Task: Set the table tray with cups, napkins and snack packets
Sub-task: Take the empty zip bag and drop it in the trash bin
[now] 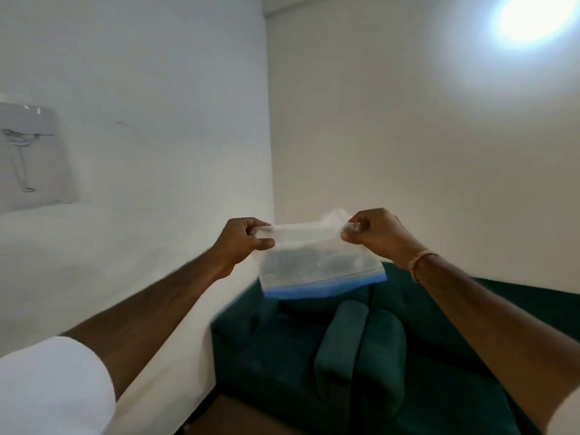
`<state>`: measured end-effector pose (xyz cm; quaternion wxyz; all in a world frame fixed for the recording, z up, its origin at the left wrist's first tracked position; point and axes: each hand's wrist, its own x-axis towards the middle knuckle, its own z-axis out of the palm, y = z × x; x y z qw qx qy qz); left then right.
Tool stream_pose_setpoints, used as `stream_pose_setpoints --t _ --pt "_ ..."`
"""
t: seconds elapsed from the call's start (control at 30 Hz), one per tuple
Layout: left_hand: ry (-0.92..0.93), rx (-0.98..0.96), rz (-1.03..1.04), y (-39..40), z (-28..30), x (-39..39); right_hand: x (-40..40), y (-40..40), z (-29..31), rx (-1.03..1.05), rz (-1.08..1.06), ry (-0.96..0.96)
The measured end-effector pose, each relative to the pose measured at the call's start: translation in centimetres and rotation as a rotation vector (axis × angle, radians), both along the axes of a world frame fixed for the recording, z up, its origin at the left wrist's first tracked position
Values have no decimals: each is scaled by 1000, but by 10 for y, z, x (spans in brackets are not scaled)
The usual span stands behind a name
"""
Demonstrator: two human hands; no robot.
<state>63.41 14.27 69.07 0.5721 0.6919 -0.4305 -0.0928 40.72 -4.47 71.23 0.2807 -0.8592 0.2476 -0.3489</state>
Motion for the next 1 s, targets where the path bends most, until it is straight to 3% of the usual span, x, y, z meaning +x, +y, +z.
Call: stream_pose_setpoints --t 0.1,0.17,0.3,0.4,0.5,0.6,0.67,0.87,1.0 --pt "-334 252 305 31 4 23 41 16 8 -169 51 65" --pt "-533 360 275 53 11 32 69 32 14 -281 108 121" --pt "-435 450 -58 87 27 46 129 83 26 -333 300 118" --pt "-261 308 -125 112 24 76 171 120 26 -350 298 -33" --pt "2 70 -140 150 10 121 210 152 13 -32 177 -86" --pt "238 -141 -154 186 -5 167 254 188 -12 645 368 -62" --pt "327 -211 -169 202 -14 192 283 212 -30 884 536 -5" --pt "427 -243 -277 250 -33 273 367 259 -52 1028 647 -107" --pt "420 -227 -187 267 -48 319 411 275 -64 1022 612 -145"
